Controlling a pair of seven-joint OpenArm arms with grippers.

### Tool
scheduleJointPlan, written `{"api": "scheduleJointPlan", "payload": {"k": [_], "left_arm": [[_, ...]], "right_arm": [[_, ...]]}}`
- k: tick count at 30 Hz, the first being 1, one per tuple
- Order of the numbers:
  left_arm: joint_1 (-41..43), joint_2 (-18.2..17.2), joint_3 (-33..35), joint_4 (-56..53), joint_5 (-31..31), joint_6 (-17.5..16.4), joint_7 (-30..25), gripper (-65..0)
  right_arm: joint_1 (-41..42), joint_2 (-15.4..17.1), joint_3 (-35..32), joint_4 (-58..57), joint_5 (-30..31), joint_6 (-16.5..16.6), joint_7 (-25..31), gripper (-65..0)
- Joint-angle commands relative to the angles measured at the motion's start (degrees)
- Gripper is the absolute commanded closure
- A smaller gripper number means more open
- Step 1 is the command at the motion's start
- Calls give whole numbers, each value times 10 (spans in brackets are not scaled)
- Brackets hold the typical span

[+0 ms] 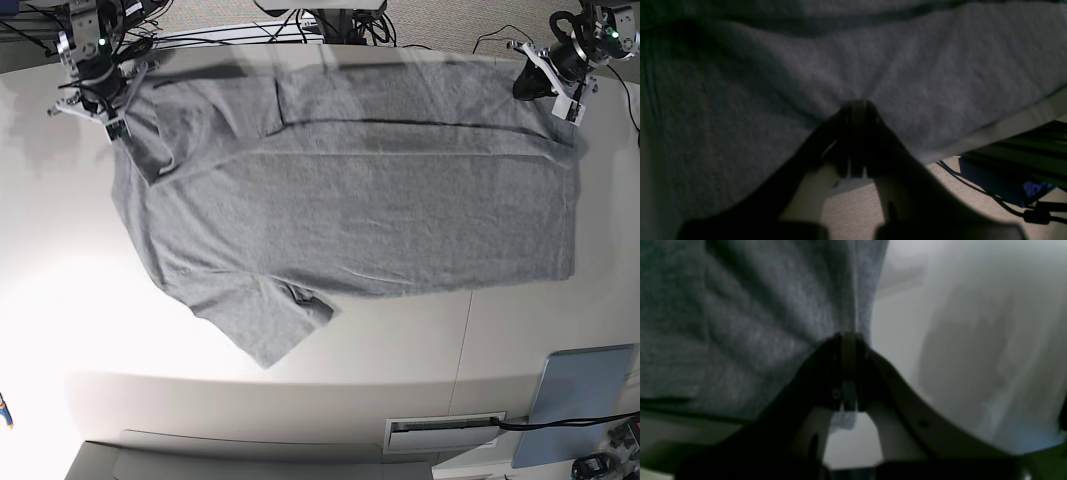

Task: Fold the T-shirt properly
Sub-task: 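Release the fold and regrasp the folded edge with both grippers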

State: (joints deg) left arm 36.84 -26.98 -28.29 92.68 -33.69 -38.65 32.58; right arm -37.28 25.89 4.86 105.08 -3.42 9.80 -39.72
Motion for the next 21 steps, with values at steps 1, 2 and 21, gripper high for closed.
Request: {"api": "scheduleJointPlan", "payload": {"k": [1, 2, 21], "left_arm": [[5, -11, -4, 8, -4, -4, -4, 0], [5, -12, -4, 8, -4, -7, -2, 0], [5, -57, -5, 15, -37, -13, 26, 0]], "right_arm": [[-18, 6, 1, -1, -5, 2, -21, 0], [-25, 6, 1, -1, -12, -4, -18, 0], [-85, 6, 2, 75, -61, -73, -32, 0]]}}
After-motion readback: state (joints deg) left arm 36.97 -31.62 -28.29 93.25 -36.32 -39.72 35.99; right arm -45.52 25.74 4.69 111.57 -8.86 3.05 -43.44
